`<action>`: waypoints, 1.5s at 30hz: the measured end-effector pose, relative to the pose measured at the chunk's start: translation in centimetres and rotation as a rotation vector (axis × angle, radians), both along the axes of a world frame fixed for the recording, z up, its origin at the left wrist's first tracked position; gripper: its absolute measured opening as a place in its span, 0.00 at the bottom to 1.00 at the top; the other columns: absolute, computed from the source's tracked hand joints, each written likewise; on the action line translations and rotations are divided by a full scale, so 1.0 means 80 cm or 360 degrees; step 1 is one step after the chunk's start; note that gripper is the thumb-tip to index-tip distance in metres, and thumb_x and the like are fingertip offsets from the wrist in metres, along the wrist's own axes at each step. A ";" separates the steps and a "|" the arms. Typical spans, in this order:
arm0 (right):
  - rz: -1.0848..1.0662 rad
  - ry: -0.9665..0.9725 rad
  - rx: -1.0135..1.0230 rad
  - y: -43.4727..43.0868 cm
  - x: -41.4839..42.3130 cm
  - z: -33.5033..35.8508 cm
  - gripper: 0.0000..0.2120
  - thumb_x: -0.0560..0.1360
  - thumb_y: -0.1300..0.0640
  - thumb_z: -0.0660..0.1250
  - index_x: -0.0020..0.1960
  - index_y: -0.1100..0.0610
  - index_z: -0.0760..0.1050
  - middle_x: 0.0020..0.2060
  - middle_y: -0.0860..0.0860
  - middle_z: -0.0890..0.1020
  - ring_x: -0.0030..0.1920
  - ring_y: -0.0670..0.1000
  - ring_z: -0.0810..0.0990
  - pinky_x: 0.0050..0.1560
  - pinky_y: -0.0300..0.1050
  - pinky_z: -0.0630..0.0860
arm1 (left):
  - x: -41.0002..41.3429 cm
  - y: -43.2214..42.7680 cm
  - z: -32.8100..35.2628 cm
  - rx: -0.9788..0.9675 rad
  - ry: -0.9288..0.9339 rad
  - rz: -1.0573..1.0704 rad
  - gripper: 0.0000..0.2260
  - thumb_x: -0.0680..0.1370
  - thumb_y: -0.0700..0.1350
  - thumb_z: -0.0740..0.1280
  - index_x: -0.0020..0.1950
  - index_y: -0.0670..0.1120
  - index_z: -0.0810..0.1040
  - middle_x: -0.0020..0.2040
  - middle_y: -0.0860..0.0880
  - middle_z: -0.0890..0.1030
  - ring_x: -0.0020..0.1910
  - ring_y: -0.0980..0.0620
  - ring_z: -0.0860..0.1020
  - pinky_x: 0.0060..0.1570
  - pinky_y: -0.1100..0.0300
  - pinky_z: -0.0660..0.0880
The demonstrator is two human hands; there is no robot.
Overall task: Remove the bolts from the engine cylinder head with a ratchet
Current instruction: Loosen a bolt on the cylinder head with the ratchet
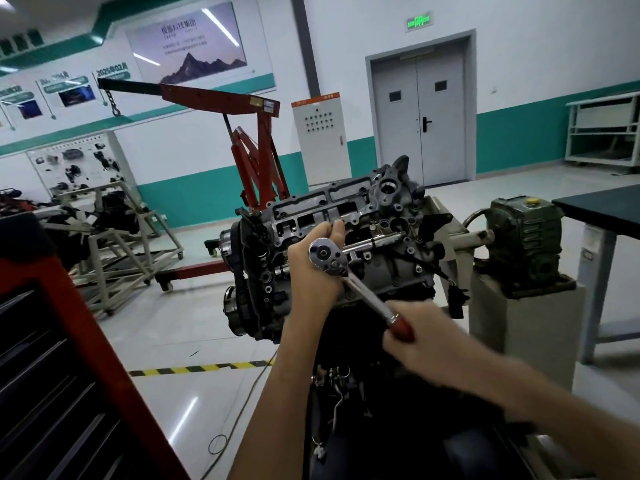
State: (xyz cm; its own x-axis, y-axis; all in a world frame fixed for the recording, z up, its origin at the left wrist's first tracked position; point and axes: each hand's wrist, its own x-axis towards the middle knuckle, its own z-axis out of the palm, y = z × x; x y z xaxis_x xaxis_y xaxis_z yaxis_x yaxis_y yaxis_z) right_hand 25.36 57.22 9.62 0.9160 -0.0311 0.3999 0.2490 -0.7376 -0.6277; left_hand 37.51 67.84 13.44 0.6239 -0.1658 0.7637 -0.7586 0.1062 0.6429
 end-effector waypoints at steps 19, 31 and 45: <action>0.0084 -0.0051 0.0242 0.029 0.000 -0.015 0.11 0.72 0.63 0.64 0.34 0.54 0.65 0.23 0.46 0.70 0.20 0.44 0.68 0.23 0.35 0.64 | 0.002 -0.011 0.001 -0.0200 0.0085 -0.0048 0.20 0.80 0.40 0.64 0.29 0.41 0.62 0.25 0.57 0.61 0.26 0.57 0.59 0.27 0.64 0.58; -0.0106 -0.0144 -0.0503 -0.054 0.010 0.043 0.11 0.70 0.62 0.68 0.36 0.52 0.68 0.26 0.46 0.74 0.25 0.42 0.73 0.28 0.34 0.72 | -0.001 -0.008 0.004 -0.0128 -0.0043 0.0004 0.21 0.81 0.38 0.62 0.29 0.48 0.64 0.24 0.57 0.64 0.25 0.59 0.60 0.27 0.66 0.58; -0.0104 -0.0074 -0.0811 -0.073 0.017 0.078 0.07 0.72 0.60 0.65 0.39 0.52 0.69 0.29 0.47 0.75 0.26 0.43 0.74 0.29 0.38 0.76 | 0.013 0.014 0.024 0.0348 -0.0151 -0.0045 0.21 0.79 0.39 0.65 0.29 0.52 0.65 0.26 0.54 0.64 0.28 0.58 0.61 0.32 0.59 0.62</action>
State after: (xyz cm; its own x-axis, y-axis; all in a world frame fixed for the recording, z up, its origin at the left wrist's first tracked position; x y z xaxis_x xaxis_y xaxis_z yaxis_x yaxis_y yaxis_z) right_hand 26.75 51.40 15.84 0.8995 0.1216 0.4196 0.2111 -0.9619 -0.1738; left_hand 38.52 68.93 15.40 0.5440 -0.3501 0.7626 -0.8153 -0.0057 0.5790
